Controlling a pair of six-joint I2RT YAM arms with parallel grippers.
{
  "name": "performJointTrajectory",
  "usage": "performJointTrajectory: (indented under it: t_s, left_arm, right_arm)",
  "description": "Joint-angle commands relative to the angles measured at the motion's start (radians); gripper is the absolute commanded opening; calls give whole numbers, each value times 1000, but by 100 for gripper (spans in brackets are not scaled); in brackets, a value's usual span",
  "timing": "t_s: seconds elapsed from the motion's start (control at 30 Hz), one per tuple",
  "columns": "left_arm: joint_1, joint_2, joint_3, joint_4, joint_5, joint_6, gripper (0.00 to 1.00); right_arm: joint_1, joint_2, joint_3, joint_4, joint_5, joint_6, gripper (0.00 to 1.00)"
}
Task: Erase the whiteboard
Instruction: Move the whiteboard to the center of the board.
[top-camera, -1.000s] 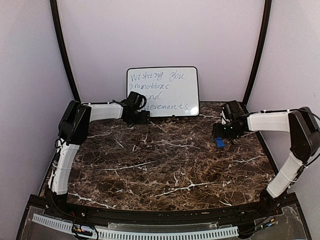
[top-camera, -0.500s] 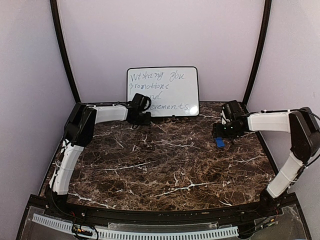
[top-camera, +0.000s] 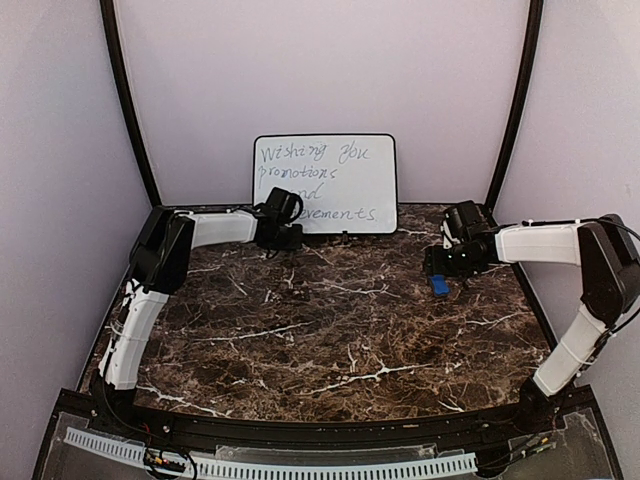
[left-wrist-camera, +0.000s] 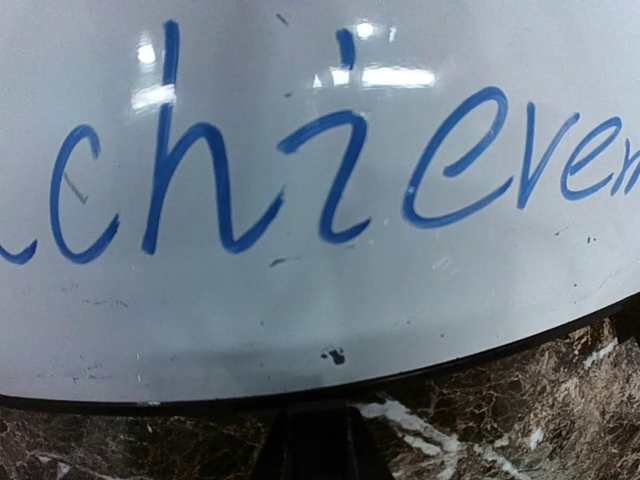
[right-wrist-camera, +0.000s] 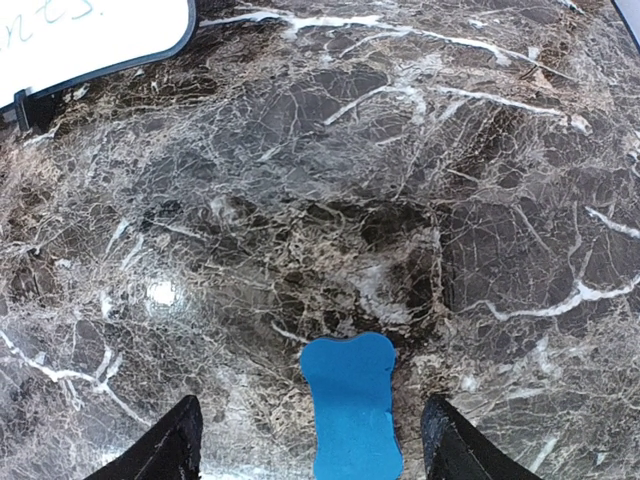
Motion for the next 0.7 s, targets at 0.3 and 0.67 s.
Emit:
performJointTrajectory:
  t_s: [0.3, 0.67]
  left_arm:
    - [-36, -126, -206, 13, 12, -57, 0]
    - [-71, -284, -426, 44, 10, -141, 0]
  right_arm:
    - [37, -20, 12, 37, -16, -6, 73]
    - [170, 82, 121, 51, 4, 16, 73]
